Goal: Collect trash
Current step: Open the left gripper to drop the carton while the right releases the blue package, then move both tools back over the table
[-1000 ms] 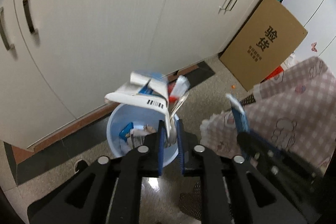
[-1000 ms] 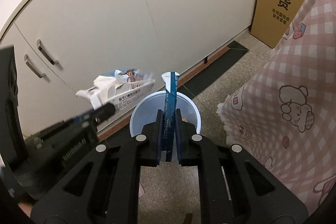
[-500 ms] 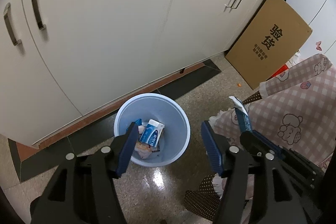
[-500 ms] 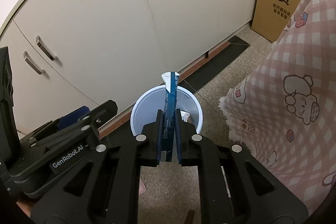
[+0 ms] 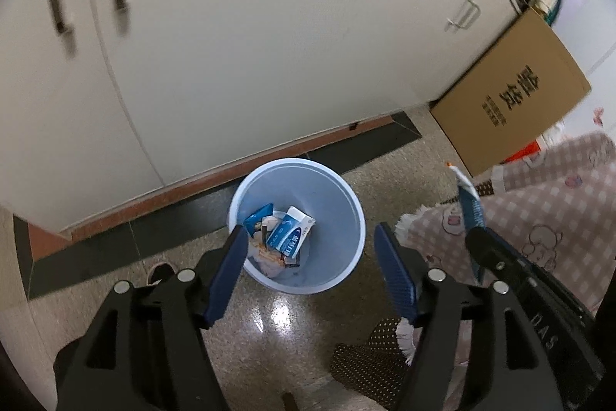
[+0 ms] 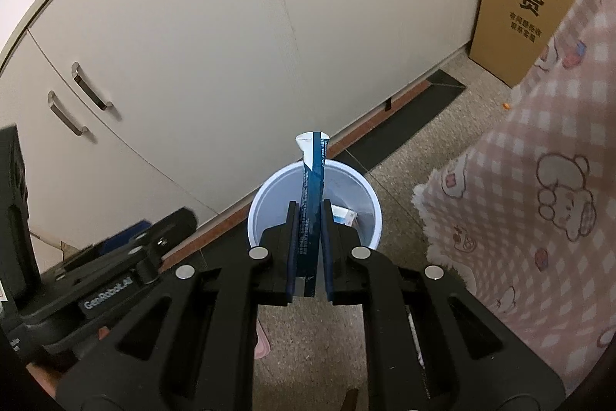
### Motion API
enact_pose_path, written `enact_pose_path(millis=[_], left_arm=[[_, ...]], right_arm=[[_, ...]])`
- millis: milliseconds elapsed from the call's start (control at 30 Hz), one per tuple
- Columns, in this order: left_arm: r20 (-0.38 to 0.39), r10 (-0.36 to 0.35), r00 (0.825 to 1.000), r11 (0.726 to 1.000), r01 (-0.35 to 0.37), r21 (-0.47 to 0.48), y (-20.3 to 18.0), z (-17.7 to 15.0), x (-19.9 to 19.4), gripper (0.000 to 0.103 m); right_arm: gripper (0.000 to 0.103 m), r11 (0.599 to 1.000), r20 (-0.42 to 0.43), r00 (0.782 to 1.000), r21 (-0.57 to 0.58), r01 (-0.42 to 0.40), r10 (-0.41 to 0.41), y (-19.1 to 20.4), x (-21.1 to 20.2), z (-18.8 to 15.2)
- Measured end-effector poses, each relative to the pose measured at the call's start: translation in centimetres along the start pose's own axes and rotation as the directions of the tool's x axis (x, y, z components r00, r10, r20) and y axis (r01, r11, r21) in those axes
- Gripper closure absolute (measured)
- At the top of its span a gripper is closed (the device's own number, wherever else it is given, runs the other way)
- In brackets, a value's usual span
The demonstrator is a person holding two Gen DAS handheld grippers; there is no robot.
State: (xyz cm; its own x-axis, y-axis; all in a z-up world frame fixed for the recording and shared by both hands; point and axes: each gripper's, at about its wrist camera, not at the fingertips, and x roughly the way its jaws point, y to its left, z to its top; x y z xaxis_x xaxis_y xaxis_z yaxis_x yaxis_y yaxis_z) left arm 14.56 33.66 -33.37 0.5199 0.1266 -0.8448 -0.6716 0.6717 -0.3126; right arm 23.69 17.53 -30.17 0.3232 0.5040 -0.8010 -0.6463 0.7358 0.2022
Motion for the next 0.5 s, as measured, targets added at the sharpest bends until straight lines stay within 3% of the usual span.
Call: enact_pose_path(millis=[100,133,200,500], left_arm=[[0.017,0.010,1.000,0.999,-0.009,-0.049,1.4,0.5,-0.4,0.036],[0.020,0.013,1.000,0.998,-0.012,-0.060,1.7,0.6,-0.5,0.036],[0.017,0.011,1.000,0.997,-0.009,-0.079,2.0,0.9,-0.6,0.035],[0.015,-0.026,1.000,0.997,0.027,-0.078,1.2,0.8,-1.8,0.035]], right_arm=[[0.084,1.000,0.040,0.999,0.004,-0.017,0.017,0.3,0.4,1.0],[0.068,1.000,0.048,0.999,0.006,-0.020,0.019,0.3,0.6,1.3],[0.047,1.000,0.060,0.998,0.028,-0.014,0.012,0.2,0.9,1.7],[0.047,1.000,0.058,0.998,0.028,-0.015,0.013,0.1,-0.5,1.0]])
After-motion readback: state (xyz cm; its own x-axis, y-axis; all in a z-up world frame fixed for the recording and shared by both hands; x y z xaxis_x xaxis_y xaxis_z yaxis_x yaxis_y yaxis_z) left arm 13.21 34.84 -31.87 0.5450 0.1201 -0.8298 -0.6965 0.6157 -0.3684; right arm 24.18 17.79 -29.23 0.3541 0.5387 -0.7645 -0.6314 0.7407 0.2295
